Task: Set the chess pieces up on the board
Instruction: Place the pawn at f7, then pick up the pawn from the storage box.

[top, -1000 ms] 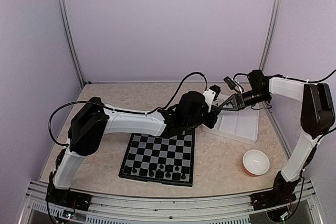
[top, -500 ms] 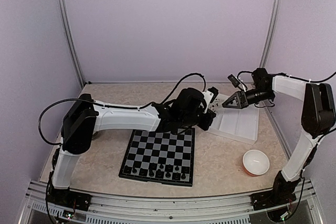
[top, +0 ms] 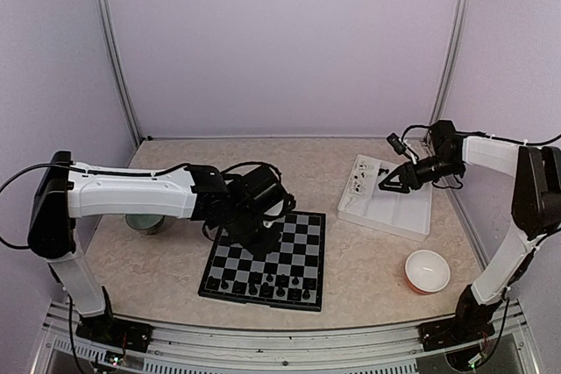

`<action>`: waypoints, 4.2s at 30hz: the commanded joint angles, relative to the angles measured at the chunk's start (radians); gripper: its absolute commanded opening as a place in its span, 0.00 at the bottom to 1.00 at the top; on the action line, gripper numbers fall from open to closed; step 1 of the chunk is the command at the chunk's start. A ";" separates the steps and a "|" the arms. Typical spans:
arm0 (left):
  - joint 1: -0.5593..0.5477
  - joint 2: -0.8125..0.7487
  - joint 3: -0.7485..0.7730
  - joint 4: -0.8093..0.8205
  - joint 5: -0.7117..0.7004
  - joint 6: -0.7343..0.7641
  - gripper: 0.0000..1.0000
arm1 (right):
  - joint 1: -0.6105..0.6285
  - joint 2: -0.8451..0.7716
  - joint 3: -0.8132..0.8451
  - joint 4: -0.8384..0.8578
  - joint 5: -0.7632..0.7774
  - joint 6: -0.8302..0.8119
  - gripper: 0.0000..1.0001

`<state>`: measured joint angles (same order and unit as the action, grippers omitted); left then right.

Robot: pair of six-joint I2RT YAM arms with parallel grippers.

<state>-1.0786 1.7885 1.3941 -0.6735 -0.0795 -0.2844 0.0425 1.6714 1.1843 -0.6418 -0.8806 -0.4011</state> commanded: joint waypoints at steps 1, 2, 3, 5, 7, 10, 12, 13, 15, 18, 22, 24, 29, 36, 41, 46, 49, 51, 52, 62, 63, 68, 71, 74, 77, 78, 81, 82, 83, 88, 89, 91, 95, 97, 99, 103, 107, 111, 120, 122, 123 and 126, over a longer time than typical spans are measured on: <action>0.014 -0.087 -0.139 -0.142 0.003 -0.079 0.06 | -0.007 -0.020 -0.014 0.048 0.016 -0.018 0.60; 0.021 -0.101 -0.163 -0.137 0.009 -0.084 0.06 | -0.006 -0.018 -0.016 0.048 0.016 -0.018 0.60; 0.025 -0.109 -0.183 -0.132 0.014 -0.089 0.06 | -0.006 -0.016 -0.018 0.049 0.016 -0.019 0.60; 0.037 -0.123 -0.205 -0.125 0.023 -0.091 0.06 | -0.006 -0.014 -0.027 0.051 0.015 -0.021 0.60; 0.043 -0.125 -0.219 -0.113 0.041 -0.089 0.06 | -0.006 -0.012 -0.034 0.051 0.019 -0.024 0.60; 0.045 -0.112 -0.229 -0.105 0.064 -0.085 0.06 | -0.006 -0.013 -0.043 0.051 0.025 -0.029 0.60; 0.043 -0.102 -0.231 -0.099 0.069 -0.083 0.06 | -0.006 -0.013 -0.046 0.054 0.028 -0.031 0.60; 0.044 -0.098 -0.233 -0.096 0.073 -0.082 0.06 | -0.006 -0.012 -0.046 0.054 0.028 -0.031 0.60; 0.044 -0.091 -0.236 -0.094 0.073 -0.080 0.06 | -0.007 -0.010 -0.046 0.053 0.026 -0.031 0.60; 0.043 -0.076 -0.243 -0.092 0.073 -0.078 0.06 | -0.006 -0.006 -0.046 0.054 0.023 -0.033 0.60; 0.040 -0.056 -0.245 -0.094 0.073 -0.077 0.07 | -0.006 0.000 -0.046 0.053 0.019 -0.035 0.60; 0.039 -0.050 -0.246 -0.093 0.071 -0.076 0.07 | -0.006 0.002 -0.046 0.052 0.016 -0.036 0.60; 0.038 -0.035 -0.252 -0.076 0.073 -0.072 0.07 | -0.006 0.006 -0.045 0.049 0.014 -0.038 0.60; 0.036 -0.017 -0.251 -0.077 0.073 -0.068 0.09 | -0.006 0.007 -0.046 0.047 0.012 -0.040 0.60; 0.034 -0.012 -0.248 -0.077 0.073 -0.068 0.14 | -0.006 0.008 -0.047 0.045 0.011 -0.041 0.61; 0.031 -0.014 -0.244 -0.080 0.073 -0.071 0.15 | -0.006 0.008 -0.044 0.042 0.011 -0.042 0.61; 0.031 -0.019 -0.240 -0.085 0.073 -0.074 0.16 | -0.006 0.011 -0.034 0.038 0.017 -0.044 0.61; 0.029 -0.022 -0.234 -0.093 0.069 -0.076 0.18 | -0.006 0.014 -0.021 0.032 0.033 -0.045 0.61; 0.029 -0.026 -0.229 -0.097 0.057 -0.078 0.20 | -0.006 0.015 -0.010 0.029 0.045 -0.046 0.61; 0.031 -0.095 -0.139 -0.177 -0.046 -0.067 0.33 | 0.001 0.143 0.261 -0.018 0.379 -0.012 0.58; 0.030 -0.105 -0.132 -0.179 -0.070 -0.071 0.34 | 0.003 0.168 0.298 -0.023 0.420 -0.007 0.58; 0.028 -0.151 -0.118 -0.128 -0.132 -0.093 0.38 | 0.023 0.323 0.490 -0.087 0.612 -0.025 0.56; 0.025 -0.179 -0.123 -0.072 -0.148 -0.105 0.38 | 0.032 0.432 0.625 -0.157 0.672 -0.043 0.52; 0.020 -0.204 -0.142 -0.022 -0.160 -0.112 0.39 | 0.039 0.513 0.705 -0.182 0.708 -0.036 0.48; 0.020 -0.227 -0.161 0.002 -0.164 -0.113 0.39 | 0.053 0.576 0.763 -0.191 0.748 -0.025 0.44; 0.019 -0.232 -0.165 0.003 -0.165 -0.113 0.39 | 0.059 0.593 0.779 -0.193 0.763 -0.021 0.42; 0.020 -0.245 -0.178 0.002 -0.173 -0.111 0.39 | 0.069 0.638 0.818 -0.195 0.780 -0.007 0.41; 0.020 -0.253 -0.182 0.002 -0.175 -0.111 0.39 | 0.071 0.657 0.832 -0.195 0.782 -0.002 0.41; 0.022 -0.260 -0.188 0.004 -0.178 -0.112 0.39 | 0.073 0.673 0.847 -0.197 0.784 0.002 0.40; 0.026 -0.279 -0.201 0.011 -0.180 -0.116 0.39 | 0.082 0.740 0.915 -0.210 0.798 0.016 0.38; 0.025 -0.280 -0.204 0.013 -0.179 -0.117 0.39 | 0.081 0.748 0.925 -0.209 0.801 0.020 0.38; 0.025 -0.286 -0.211 0.018 -0.179 -0.120 0.39 | 0.081 0.762 0.939 -0.206 0.804 0.022 0.38; 0.026 -0.291 -0.221 0.020 -0.180 -0.122 0.39 | 0.081 0.800 0.977 -0.209 0.808 0.022 0.38; 0.028 -0.290 -0.222 0.022 -0.180 -0.122 0.39 | 0.082 0.819 0.997 -0.212 0.799 0.021 0.39; 0.028 -0.286 -0.221 0.025 -0.178 -0.122 0.39 | 0.082 0.831 1.002 -0.206 0.782 0.017 0.42; 0.026 -0.276 -0.217 0.033 -0.168 -0.121 0.39 | 0.083 0.855 1.000 -0.202 0.741 -0.001 0.46; 0.026 -0.263 -0.206 0.035 -0.164 -0.118 0.39 | 0.085 0.857 0.977 -0.199 0.686 -0.022 0.36; 0.026 -0.254 -0.198 0.043 -0.161 -0.115 0.39 | 0.085 0.813 0.919 -0.141 0.668 -0.037 0.25; 0.021 -0.232 -0.186 0.046 -0.156 -0.107 0.39 | 0.085 0.737 0.842 -0.122 0.650 -0.029 0.16; 0.020 -0.230 -0.184 0.044 -0.155 -0.107 0.39 | 0.085 0.714 0.816 -0.122 0.653 -0.024 0.14; 0.019 -0.230 -0.185 0.043 -0.154 -0.108 0.39 | 0.085 0.703 0.804 -0.122 0.656 -0.022 0.14; 0.017 -0.234 -0.191 0.042 -0.158 -0.107 0.39 | 0.083 0.653 0.745 -0.123 0.661 -0.018 0.13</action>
<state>-1.0554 1.5513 1.1847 -0.6476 -0.2409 -0.3988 0.1158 2.4031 1.9987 -0.7433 -0.2127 -0.4278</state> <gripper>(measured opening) 0.394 0.134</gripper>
